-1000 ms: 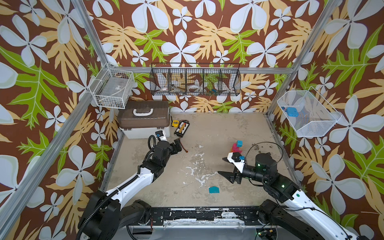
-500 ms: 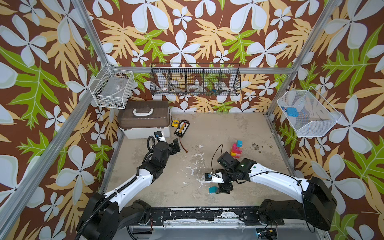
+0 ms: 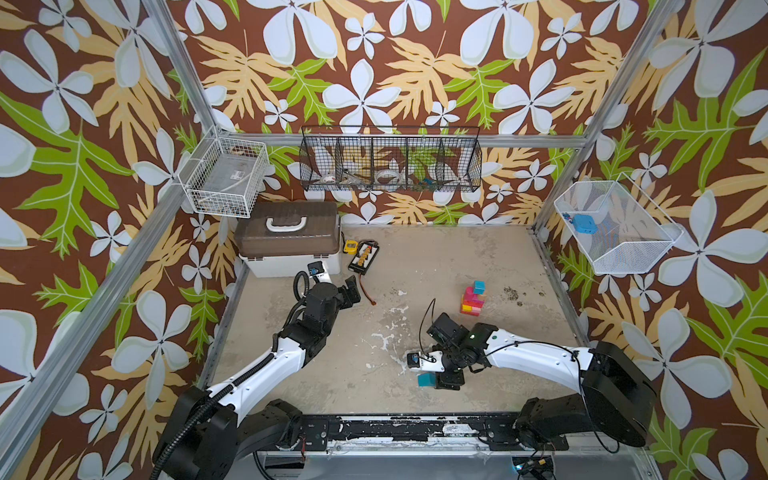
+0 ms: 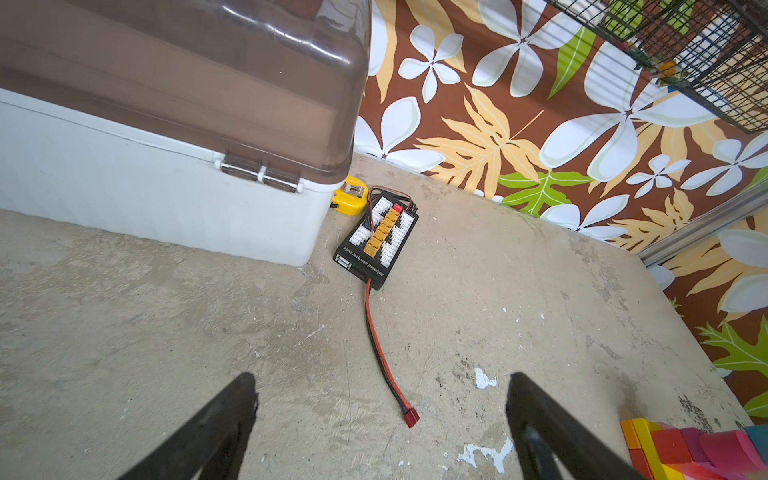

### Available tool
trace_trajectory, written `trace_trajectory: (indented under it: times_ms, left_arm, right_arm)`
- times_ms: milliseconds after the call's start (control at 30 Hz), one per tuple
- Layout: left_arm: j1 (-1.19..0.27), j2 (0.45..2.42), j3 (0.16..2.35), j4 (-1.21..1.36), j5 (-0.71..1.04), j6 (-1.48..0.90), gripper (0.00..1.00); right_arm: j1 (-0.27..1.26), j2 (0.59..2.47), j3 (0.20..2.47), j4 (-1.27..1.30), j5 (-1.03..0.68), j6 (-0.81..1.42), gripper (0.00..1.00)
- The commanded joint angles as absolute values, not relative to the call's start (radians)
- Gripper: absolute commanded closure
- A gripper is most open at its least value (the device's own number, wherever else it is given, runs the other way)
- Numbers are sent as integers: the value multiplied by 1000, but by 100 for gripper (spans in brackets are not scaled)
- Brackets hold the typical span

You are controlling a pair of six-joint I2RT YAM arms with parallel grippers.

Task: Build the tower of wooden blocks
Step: 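Lower and close the right gripper on the teal block, then carry the teal block with the right gripper over the stack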

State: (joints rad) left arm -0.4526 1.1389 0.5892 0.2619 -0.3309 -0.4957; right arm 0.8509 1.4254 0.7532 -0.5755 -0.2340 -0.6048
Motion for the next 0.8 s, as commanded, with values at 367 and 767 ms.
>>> trace_trajectory:
  times_ms: [367,767]
  left_arm:
    - [-451,1126,595,272,-335,-493,5]
    - [-451,1117,594,267,-337,-496,5]
  right_arm:
    - [897,1540,808,-508,-225,-557,37]
    - [899,1647,883,-603,-232,-577,78]
